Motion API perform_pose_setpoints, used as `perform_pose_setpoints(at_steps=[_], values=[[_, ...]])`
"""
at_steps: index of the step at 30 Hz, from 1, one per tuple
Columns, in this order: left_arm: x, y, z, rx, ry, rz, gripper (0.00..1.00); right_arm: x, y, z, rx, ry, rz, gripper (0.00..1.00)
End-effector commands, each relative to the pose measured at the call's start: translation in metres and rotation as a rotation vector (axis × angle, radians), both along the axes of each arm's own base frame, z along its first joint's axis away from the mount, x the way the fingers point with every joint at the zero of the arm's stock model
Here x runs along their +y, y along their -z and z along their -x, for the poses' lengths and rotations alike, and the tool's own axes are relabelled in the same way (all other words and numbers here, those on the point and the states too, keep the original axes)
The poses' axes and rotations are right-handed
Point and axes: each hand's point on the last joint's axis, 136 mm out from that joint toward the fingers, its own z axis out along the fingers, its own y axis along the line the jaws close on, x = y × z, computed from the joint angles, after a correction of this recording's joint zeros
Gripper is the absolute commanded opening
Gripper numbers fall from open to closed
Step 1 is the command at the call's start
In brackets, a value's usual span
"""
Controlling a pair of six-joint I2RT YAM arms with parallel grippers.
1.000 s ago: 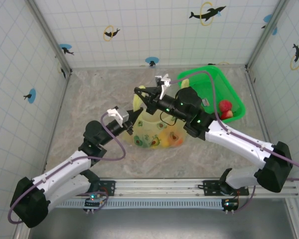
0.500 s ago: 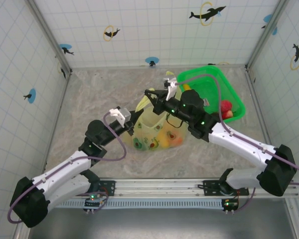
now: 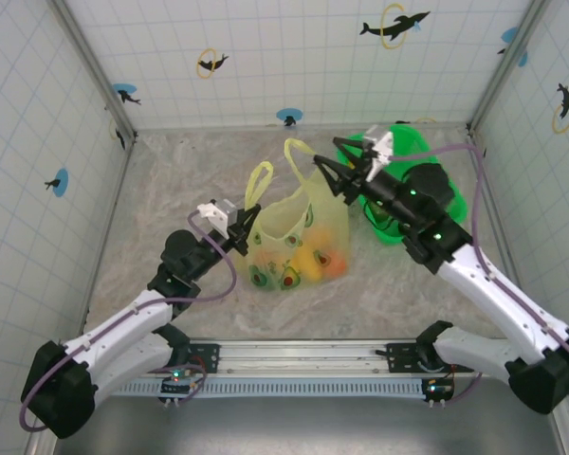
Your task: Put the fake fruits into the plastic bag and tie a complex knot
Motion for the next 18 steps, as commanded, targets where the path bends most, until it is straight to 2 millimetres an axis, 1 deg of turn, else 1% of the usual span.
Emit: perform_pose_setpoints(at_steps=[1,2,4,6,7,8,9,11,13,15,18], values=[[-0.004,-0.014,0.008,0.003,0.069,0.093,0.0,-0.022,0.024,-0.008,-0.057,0.043,0.124,0.61],[-0.004,-0.015,0.009,0.0,0.078,0.095,0.0,-0.027,0.03,-0.012,-0.041,0.02,0.121,0.62],[-0.004,-0.015,0.01,-0.003,0.081,0.092,0.0,-0.027,0.043,-0.01,-0.013,-0.084,0.109,0.68],[-0.003,-0.015,0.01,-0.01,0.072,0.088,0.0,-0.022,0.054,-0.012,0.015,-0.135,0.101,0.8],[-0.002,-0.015,0.01,-0.011,0.069,0.088,0.0,-0.017,0.06,-0.012,0.018,-0.158,0.106,0.9],[-0.002,-0.013,0.011,-0.008,0.072,0.087,0.0,-0.013,0.065,-0.014,0.023,-0.165,0.116,0.96],[-0.003,-0.013,0.012,-0.005,0.078,0.089,0.0,-0.011,0.07,-0.02,0.031,-0.155,0.132,1.0],[-0.005,-0.013,0.013,-0.004,0.09,0.09,0.0,-0.004,0.083,-0.028,0.015,-0.154,0.192,1.0],[-0.007,-0.011,0.014,0.002,0.102,0.087,0.0,0.0,0.089,-0.037,-0.012,-0.156,0.234,1.0],[-0.008,-0.012,0.014,0.005,0.111,0.088,0.0,0.005,0.091,-0.043,-0.04,-0.173,0.261,1.0],[-0.009,-0.011,0.015,0.005,0.12,0.089,0.0,0.016,0.096,-0.047,-0.06,-0.233,0.284,1.0]])
